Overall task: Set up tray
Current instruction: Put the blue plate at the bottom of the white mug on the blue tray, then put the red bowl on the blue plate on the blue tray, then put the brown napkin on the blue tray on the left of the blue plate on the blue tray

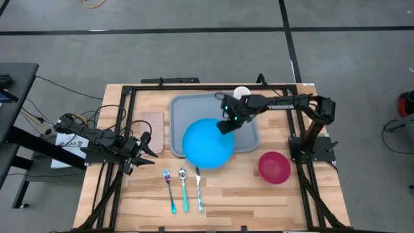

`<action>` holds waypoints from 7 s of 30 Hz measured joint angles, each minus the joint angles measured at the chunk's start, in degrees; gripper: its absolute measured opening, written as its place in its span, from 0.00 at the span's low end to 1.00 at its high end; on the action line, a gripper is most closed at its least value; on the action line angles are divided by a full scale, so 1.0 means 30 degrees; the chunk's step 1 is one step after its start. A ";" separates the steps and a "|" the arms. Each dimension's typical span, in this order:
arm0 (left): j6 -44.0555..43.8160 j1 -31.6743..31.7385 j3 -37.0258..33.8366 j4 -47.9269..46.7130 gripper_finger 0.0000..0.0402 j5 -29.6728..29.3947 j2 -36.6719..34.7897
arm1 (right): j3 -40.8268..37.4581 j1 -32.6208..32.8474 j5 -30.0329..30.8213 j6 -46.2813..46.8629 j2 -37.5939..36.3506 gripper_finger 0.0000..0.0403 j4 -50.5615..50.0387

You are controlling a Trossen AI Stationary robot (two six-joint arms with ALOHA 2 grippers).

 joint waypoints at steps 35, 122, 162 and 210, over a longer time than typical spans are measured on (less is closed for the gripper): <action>0.0000 0.0001 0.0000 0.0007 0.30 0.0000 0.0000 | -0.3410 -0.4781 0.1902 -0.1571 -0.2079 0.00 -0.0252; -0.0001 0.0001 0.0000 0.0002 0.30 -0.0003 0.0000 | -0.3708 1.8541 0.3818 1.0862 -0.7732 0.37 -0.5289; 0.0001 -0.0001 0.0000 0.0002 0.30 0.0000 0.0000 | 0.2600 1.0900 0.5385 -0.0082 -0.4245 0.01 -0.6806; -0.0001 0.0001 0.0000 0.0007 0.30 -0.0001 -0.0007 | 0.7439 0.3315 0.4746 -0.8049 0.1568 0.28 -0.5608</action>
